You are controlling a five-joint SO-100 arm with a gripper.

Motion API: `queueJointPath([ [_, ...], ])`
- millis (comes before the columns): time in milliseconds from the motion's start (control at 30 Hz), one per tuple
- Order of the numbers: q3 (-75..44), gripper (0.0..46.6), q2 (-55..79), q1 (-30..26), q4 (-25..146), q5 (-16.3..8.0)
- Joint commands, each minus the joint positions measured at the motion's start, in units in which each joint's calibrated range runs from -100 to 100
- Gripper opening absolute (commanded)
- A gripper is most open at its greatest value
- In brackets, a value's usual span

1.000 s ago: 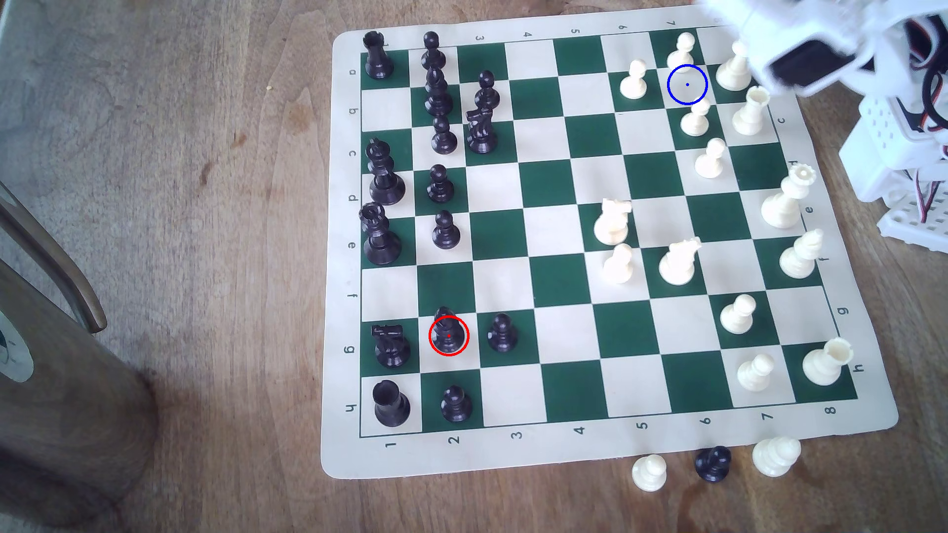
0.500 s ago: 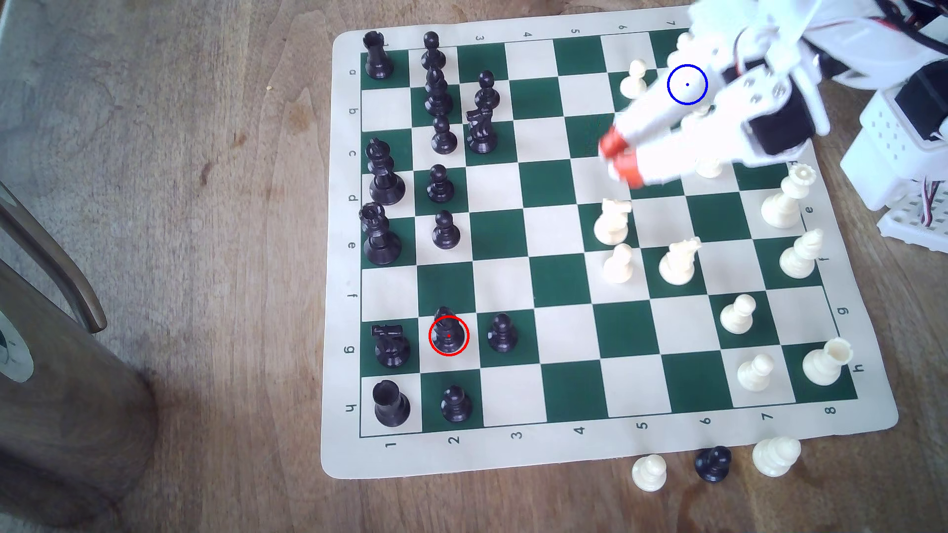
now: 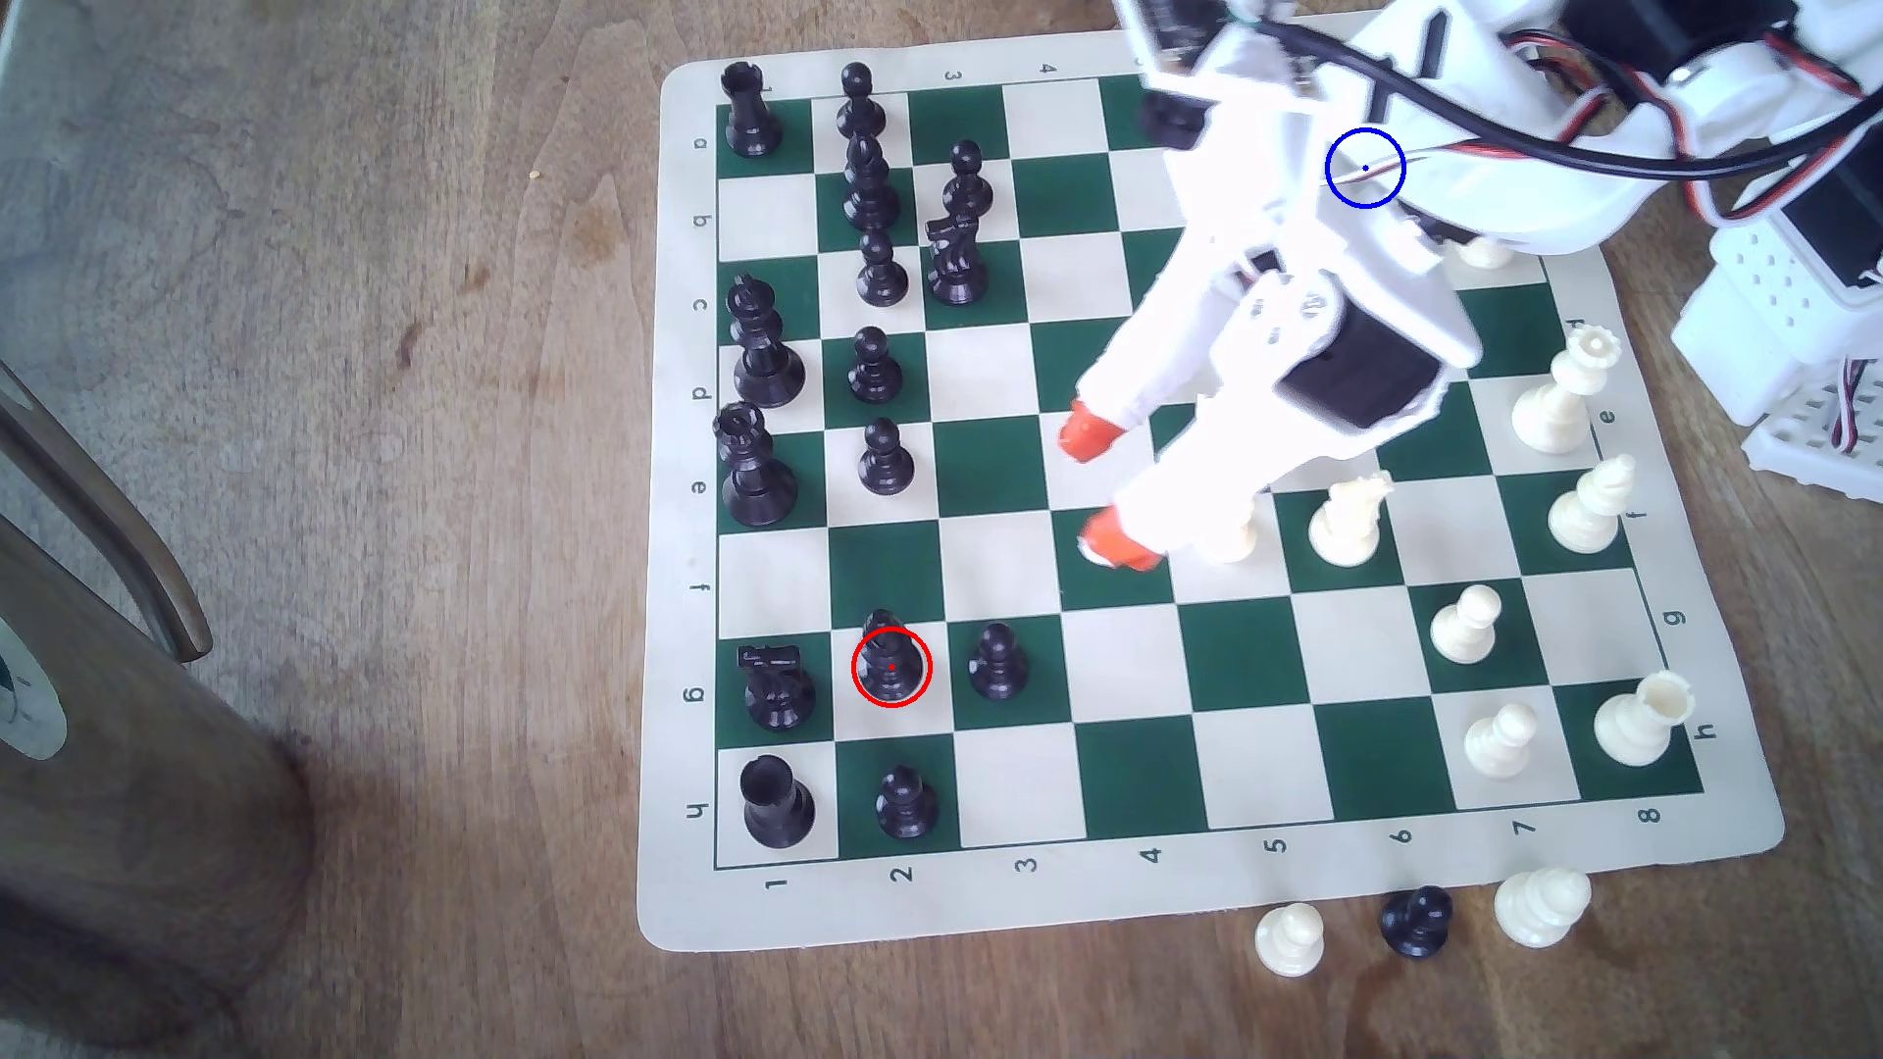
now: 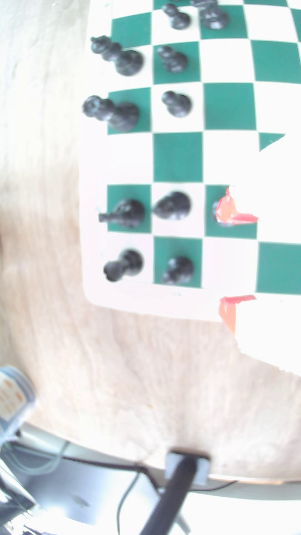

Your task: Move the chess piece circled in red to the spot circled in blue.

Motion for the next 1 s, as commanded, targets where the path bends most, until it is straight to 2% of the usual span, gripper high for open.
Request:
queueJointPath([
  [0,-23.5,12.6,11.7,1.3,5.5,-2.2],
  [200,-27.7,14.0,19.9,2.7,6.8,-4.2],
  [400,-27.6,14.3,24.5,4.5,5.6,-4.3],
  [500,-27.2,16.0,25.3,4.6,2.4,-4.3],
  [800,-27.9,16.3,28.0,2.2,0.5,-4.5],
  [967,-24.4,15.8,28.5,2.0,-1.8,-4.5],
])
